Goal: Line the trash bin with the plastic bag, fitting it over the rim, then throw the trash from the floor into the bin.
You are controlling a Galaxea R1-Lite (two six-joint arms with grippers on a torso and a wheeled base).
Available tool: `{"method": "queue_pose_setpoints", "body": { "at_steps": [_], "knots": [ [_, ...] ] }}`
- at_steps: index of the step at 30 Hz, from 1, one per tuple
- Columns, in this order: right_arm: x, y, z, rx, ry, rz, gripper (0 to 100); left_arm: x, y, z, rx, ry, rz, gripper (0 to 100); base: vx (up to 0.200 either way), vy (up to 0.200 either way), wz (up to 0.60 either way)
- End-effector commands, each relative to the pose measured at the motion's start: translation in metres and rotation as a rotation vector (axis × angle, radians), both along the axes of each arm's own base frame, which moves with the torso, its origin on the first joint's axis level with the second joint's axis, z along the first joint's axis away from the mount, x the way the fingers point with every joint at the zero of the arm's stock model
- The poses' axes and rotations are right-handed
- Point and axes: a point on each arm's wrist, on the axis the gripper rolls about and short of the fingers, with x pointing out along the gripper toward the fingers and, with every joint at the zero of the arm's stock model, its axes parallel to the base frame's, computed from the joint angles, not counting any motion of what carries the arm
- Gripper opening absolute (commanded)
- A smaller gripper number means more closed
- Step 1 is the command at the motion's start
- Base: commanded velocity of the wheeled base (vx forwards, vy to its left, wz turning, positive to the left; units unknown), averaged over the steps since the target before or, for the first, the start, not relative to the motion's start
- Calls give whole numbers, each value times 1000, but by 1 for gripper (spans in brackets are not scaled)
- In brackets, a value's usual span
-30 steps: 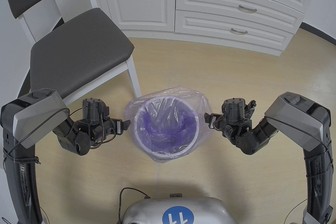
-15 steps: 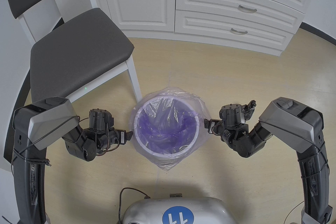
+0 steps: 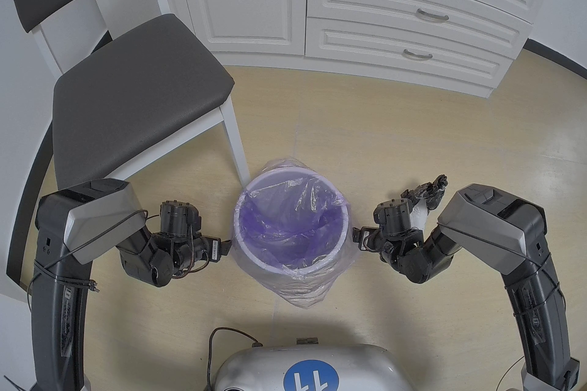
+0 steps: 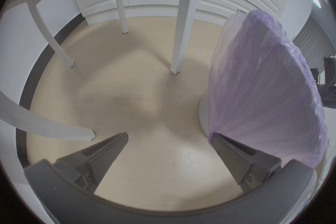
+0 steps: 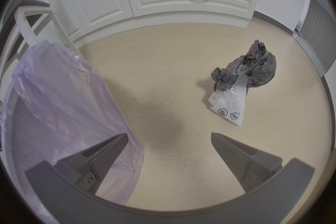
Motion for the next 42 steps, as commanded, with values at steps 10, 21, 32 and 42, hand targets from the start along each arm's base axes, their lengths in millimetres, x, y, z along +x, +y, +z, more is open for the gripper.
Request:
{"method": "queue_pose_setpoints", "body": {
  "at_steps": [10, 21, 32, 42],
  "knots": [
    [-4, -2, 23, 15, -34, 0, 100, 0, 9, 20, -8, -42, 18, 100, 0, 0, 0],
    [-44, -12, 95, -35, -95, 51, 100, -22, 21, 74, -53, -103, -26, 100, 0, 0, 0],
    [-98, -5, 89, -193, 0, 193, 100, -47, 9, 90, -60, -109, -112, 100, 0, 0, 0],
    [-151, -6, 45, -392, 35, 467, 100, -78, 8, 80, -12, -138, -331, 100, 0, 0, 0]
  ]
}}
